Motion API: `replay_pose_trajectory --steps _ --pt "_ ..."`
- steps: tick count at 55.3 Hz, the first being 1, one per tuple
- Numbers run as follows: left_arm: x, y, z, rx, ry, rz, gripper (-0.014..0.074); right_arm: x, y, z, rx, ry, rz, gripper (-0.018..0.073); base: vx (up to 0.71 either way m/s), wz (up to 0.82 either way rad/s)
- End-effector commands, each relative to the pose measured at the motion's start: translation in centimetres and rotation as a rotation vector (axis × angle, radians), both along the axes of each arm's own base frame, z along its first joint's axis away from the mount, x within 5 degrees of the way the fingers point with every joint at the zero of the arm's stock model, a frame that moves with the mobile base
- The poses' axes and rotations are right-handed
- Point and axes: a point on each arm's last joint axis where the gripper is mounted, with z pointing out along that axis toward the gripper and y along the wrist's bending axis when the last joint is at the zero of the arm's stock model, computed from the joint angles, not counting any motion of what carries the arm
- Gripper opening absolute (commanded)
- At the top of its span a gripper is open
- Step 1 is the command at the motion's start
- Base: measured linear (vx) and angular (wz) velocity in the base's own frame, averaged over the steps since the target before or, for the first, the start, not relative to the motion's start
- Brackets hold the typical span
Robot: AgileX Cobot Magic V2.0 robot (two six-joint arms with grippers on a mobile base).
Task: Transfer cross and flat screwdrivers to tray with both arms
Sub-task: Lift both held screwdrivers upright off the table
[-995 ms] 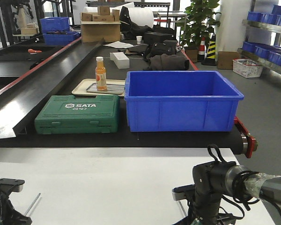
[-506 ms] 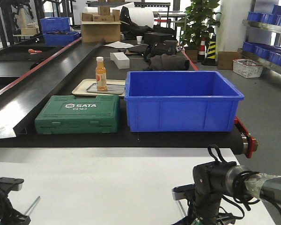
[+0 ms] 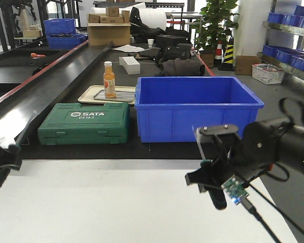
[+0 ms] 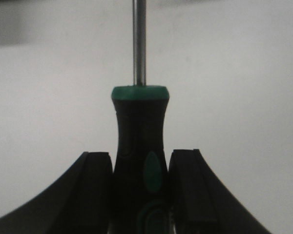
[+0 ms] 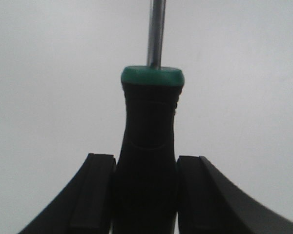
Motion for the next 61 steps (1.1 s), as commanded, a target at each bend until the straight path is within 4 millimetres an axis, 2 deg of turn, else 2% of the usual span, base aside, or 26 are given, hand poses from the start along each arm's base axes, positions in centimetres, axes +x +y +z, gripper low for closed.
replay_pose_trajectory --steps 1,6,12,13,21,30,39,61 --pt "-3.1 -0.5 5.9 -0.018 -0.260 0.025 0.0003 -1.9 -0.8 7.2 0.097 -0.304 -0.009 -0.0008 0.00 0.00" --pt "-5.6 -0.4 7.3 -0.009 -0.360 0.060 0.0003 -3.9 -1.4 9.5 0.132 -0.417 -0.008 -0.0008 0.00 0.00" --pt "-9.0 -0.5 7.8 -0.008 -0.446 0.093 0.0003 -6.4 -2.2 10.9 0.162 -0.523 -0.006 -0.0008 0.00 0.00" --pt "-11.4 -0.5 7.8 -0.003 -0.501 0.115 0.0003 -8.3 -2.8 11.3 0.182 -0.605 -0.003 -0.0008 0.00 0.00" --pt "-15.7 -0.9 7.2 -0.021 -0.555 0.129 0.0003 -11.7 -3.8 11.5 0.189 -0.718 0.009 -0.0008 0.00 0.00" --pt "-19.6 -1.1 7.0 -0.024 -0.636 0.139 0.0003 -15.0 -4.8 10.8 0.194 -0.819 0.024 -0.0008 0.00 0.00" --pt "-21.5 -1.2 7.5 -0.021 -0.697 0.142 0.0003 -16.4 -5.2 10.6 0.205 -0.864 0.027 -0.0008 0.00 0.00" --pt "-21.7 -1.3 7.5 -0.021 -0.696 0.139 0.0003 -16.7 -5.3 10.7 0.198 -0.864 0.029 -0.0008 0.00 0.00"
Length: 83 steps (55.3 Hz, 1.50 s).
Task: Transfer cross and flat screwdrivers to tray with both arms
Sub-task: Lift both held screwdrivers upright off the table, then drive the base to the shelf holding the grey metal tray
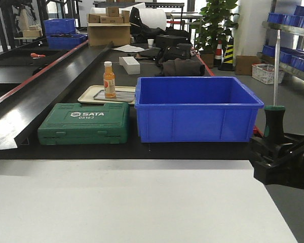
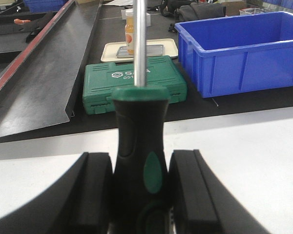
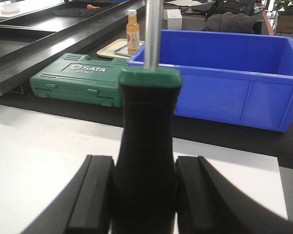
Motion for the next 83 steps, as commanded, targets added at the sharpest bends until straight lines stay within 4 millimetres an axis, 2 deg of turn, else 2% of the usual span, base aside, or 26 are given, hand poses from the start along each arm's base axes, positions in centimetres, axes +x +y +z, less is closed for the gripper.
replay_pose_trajectory --steps 1,50,83 --pt "-0.14 0.16 1.67 -0.023 -0.110 0.028 0.0003 -0.43 -0.19 2.29 0.026 -0.138 0.003 -0.0008 0.00 0.00" --pt "-0.13 0.17 1.68 -0.024 -0.111 0.029 0.0003 -0.33 -0.16 2.21 0.026 -0.134 0.003 -0.0008 -0.01 0.01" --pt "-0.08 0.17 1.64 -0.024 -0.108 0.028 0.0003 -0.28 -0.15 2.12 0.024 -0.128 0.002 -0.0008 -0.24 -0.22"
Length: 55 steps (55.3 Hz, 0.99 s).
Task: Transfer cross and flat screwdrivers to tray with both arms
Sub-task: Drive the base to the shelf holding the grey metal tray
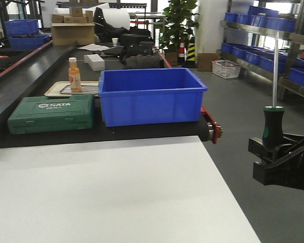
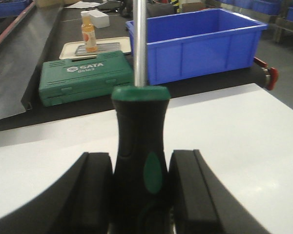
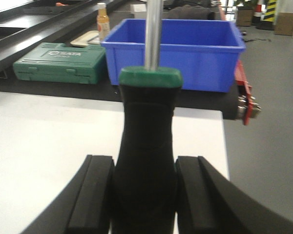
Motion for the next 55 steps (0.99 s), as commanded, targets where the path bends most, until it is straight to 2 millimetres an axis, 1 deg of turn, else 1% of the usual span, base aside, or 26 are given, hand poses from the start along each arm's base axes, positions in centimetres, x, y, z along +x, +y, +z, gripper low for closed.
replay_pose_trajectory --steps 1,25,41,55 --pt "-0.16 0.16 1.69 -0.024 -0.111 0.028 0.0003 -0.39 -0.18 2.24 0.026 -0.134 0.003 -0.0008 -0.31 -0.39" --pt "-0.23 0.16 1.72 -0.023 -0.113 0.028 0.0003 -0.39 -0.18 2.25 0.027 -0.135 0.003 -0.0008 -0.28 -0.48" --pt "-0.23 0.16 1.72 -0.023 -0.113 0.028 0.0003 -0.54 -0.22 2.37 0.029 -0.140 0.002 -0.0008 -0.15 -0.71" --pt "-0.21 0.16 1.72 -0.023 -0.113 0.029 0.0003 -0.54 -0.22 2.37 0.029 -0.140 0.002 -0.0008 -0.02 -0.77"
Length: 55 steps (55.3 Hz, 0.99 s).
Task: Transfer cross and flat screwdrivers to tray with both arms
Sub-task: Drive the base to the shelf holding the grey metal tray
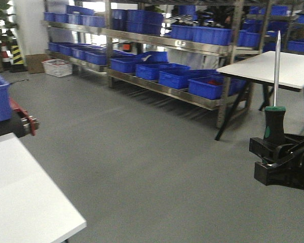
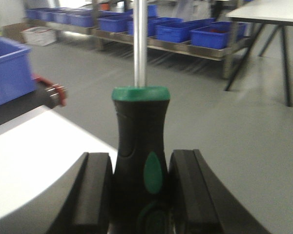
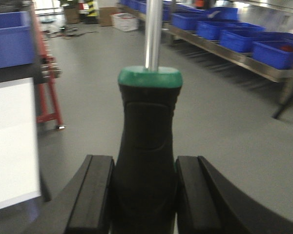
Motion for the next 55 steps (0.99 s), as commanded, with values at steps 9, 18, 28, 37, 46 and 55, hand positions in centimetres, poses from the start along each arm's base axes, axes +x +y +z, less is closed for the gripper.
replay_pose_trajectory --steps 9,18,28,37,46,55 --pt "-0.21 0.17 1.73 -0.023 -0.114 0.029 0.0003 -0.39 -0.17 2.28 0.028 -0.139 0.003 -0.0008 0.11 -0.72" --pt "-0.21 0.17 1.73 -0.023 -0.115 0.029 0.0003 -0.39 -0.17 2.29 0.029 -0.139 0.003 -0.0008 0.21 -0.63" --pt "-0.21 0.17 1.73 -0.023 -0.115 0.029 0.0003 -0.39 -0.17 2.28 0.028 -0.139 0.003 -0.0008 0.28 -0.54" --pt "-0.21 0.16 1.72 -0.023 -0.114 0.029 0.0003 -0.39 -0.17 2.31 0.029 -0.142 0.003 -0.0008 0.34 -0.38" --pt "-0.21 0.17 1.73 -0.023 -0.114 0.029 0.0003 -0.39 -0.17 2.28 0.029 -0.139 0.003 -0.0008 0.39 -0.27" --pt "-0.21 0.16 1.72 -0.023 -0.114 0.029 0.0003 -0.39 -0.17 2.28 0.029 -0.139 0.003 -0.0008 0.44 -0.20"
